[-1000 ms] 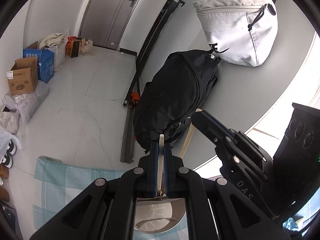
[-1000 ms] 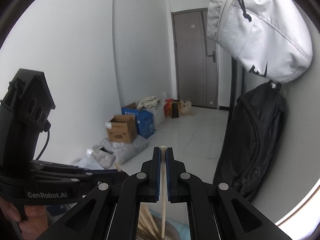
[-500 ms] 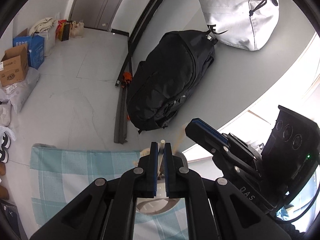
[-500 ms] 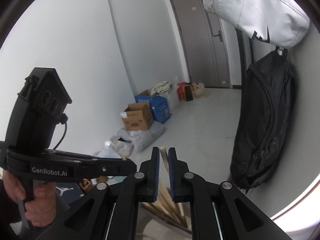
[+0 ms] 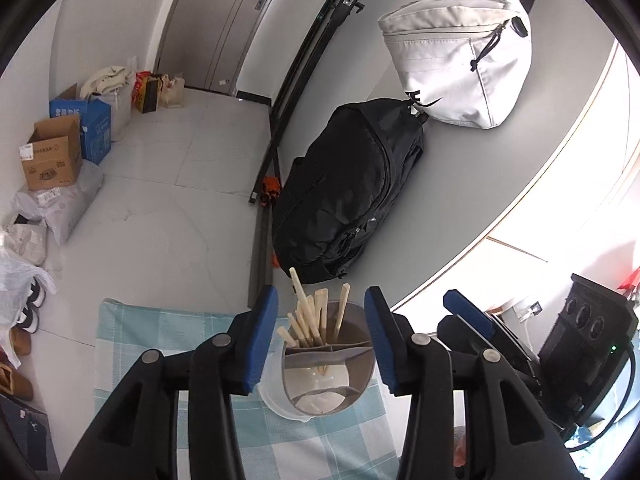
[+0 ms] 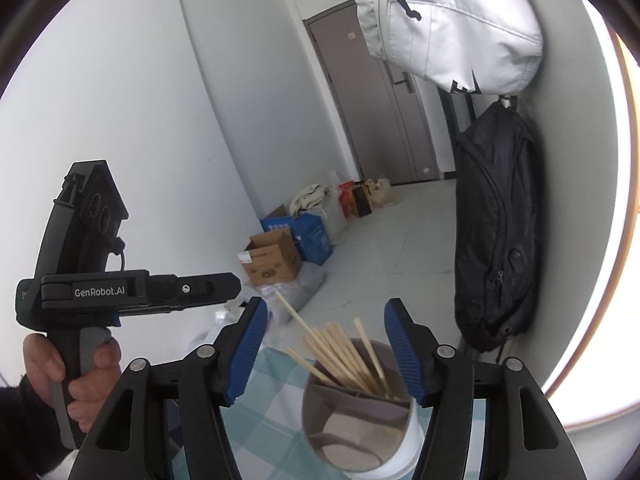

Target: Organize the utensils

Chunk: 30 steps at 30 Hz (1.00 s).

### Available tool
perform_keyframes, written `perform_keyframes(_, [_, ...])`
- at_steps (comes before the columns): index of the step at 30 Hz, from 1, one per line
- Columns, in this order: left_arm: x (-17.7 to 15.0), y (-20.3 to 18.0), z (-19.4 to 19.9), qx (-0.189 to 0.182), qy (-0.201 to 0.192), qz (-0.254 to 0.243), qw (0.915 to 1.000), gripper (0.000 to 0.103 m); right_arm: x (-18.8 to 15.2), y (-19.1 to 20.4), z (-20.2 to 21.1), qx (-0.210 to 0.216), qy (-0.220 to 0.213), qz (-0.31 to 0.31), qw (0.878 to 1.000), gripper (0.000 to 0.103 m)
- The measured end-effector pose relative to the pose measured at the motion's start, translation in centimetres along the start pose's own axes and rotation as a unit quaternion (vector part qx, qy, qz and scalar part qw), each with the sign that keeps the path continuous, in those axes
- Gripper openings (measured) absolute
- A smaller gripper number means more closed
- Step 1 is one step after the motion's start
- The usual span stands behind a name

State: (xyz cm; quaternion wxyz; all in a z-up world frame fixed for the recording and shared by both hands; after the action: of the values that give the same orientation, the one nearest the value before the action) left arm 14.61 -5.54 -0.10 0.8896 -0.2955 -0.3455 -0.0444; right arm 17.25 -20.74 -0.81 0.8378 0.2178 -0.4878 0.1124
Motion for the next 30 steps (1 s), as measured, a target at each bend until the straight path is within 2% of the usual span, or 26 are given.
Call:
perform_keyframes(1, [-0.1, -0.1, 0.5, 0.009, -0.009, -0.003, 0.9999, 0.053, -0.1, 0.1, 0.5, -0.003, -0.003, -0.003, 1.000, 0.067])
perform_keyframes(3, [-0.1, -0.1, 1.4, 0.019, -0.024, -0.005, 0.9995, 0.060, -0.2, 0.2, 1.5, -0.007, -0.011, -0.009, 1.000, 0.074])
perform_keyframes(10, [-0.7, -0.8, 4.8, 0.063, -0.080, -0.040, 0.9940, 0.063, -0.5, 1.3, 4.8, -0.018, -0.038, -0.021, 0.999, 0.089])
perform_keyframes(13, [-1.2, -1.0, 6.0, 0.062, -0.096, -0.047, 0.9923, 0.073, -0.8, 2.0, 5.9, -0.017, -0.049, -0.020, 0.998, 0.094])
perform_keyframes(16, [-1.5, -1.1, 6.7, 0.069, -0.105, -0.050, 0.9908, 0.077, -1.1, 2.7, 7.2, -0.018, -0.066, -0.018, 0.998, 0.099])
perform_keyframes(21, [-2.7, -1.0, 7.5, 0.093, -0.116, -0.069, 0.9865, 0.079, -2.2, 3.5, 9.1, -0.022, -0.088, -0.012, 0.996, 0.103])
perform_keyframes(25, [-3.8, -0.4, 8.2, 0.114, -0.133, -0.074, 0.9817, 0.090, -3.2, 4.1, 10.2, -0.023, -0.103, -0.005, 0.994, 0.103])
perform_keyframes(30, [-5.3, -0.1, 8.6, 0.135, -0.148, -0.090, 0.9756, 0.091, -4.7, 4.6, 11.0, -0.031, -0.118, 0.015, 0.992, 0.103])
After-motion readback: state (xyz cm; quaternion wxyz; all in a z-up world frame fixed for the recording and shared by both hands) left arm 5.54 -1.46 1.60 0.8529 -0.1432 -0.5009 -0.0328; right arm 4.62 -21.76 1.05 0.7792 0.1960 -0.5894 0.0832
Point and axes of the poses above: each gripper's, at about its wrist camera, not at the fingertips, and z roughly against the way its jaws point, y to its left, x to its top, the point moved 9 cm from there along -z, roughly the way its jaws point, and after that the axes turned 6 degrees about -x, right-handed, at the moved point
